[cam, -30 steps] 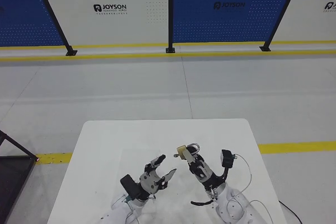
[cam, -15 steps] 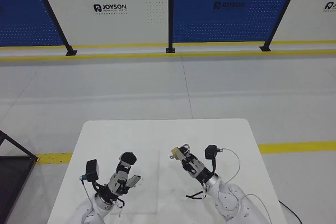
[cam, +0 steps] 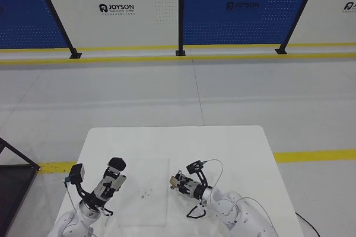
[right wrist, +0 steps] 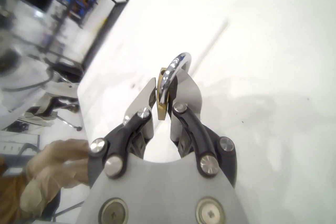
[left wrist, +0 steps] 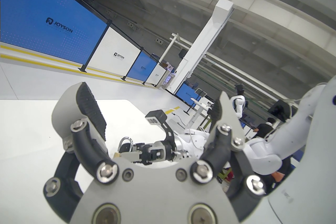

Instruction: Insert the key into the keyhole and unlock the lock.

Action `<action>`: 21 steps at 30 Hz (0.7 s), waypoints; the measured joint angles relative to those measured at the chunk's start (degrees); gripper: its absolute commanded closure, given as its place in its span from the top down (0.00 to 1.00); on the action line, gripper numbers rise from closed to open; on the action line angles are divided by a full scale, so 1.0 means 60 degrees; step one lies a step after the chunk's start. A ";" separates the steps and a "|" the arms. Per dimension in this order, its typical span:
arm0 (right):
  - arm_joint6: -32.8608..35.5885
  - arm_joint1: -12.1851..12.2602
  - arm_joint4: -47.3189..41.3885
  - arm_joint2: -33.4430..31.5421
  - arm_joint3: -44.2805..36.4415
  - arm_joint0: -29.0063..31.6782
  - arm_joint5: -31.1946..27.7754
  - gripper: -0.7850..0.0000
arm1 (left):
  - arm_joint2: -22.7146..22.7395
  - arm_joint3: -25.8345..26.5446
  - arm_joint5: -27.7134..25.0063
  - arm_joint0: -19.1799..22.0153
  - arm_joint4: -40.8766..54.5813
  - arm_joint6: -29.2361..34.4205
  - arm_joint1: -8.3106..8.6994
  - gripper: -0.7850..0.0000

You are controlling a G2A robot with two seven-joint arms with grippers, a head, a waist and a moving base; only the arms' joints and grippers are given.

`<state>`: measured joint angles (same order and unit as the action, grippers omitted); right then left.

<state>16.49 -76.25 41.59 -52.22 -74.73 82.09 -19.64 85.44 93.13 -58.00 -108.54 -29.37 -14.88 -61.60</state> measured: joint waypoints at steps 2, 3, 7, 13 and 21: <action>0.0134 -0.0057 0.0073 0.0215 0.0163 -0.0152 0.0169 0.00 | -0.0009 0.0001 0.0000 0.0001 -0.0004 0.0000 -0.0002 1.00; 0.0163 -0.0079 0.0074 0.0285 0.0220 -0.0204 0.0209 0.00 | -0.0010 0.0002 0.0000 0.0001 -0.0004 0.0001 -0.0002 1.00; 0.0322 -0.0133 0.0076 0.0469 0.0391 -0.0363 0.0408 0.24 | -0.0010 0.0002 0.0000 0.0001 -0.0004 0.0003 -0.0002 1.00; 0.0349 -0.0131 0.0175 0.0516 0.0388 -0.0394 0.0547 0.61 | -0.0009 0.0002 0.0000 0.0001 -0.0004 0.0003 -0.0002 1.00; 0.0365 -0.0036 0.0491 0.0388 -0.0046 -0.0216 0.0688 1.00 | -0.0009 0.0002 0.0000 0.0001 -0.0003 0.0003 -0.0002 1.00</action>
<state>18.68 -76.47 44.53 -49.89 -75.01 80.80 -15.51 85.38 93.14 -58.00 -108.53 -29.39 -14.86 -61.61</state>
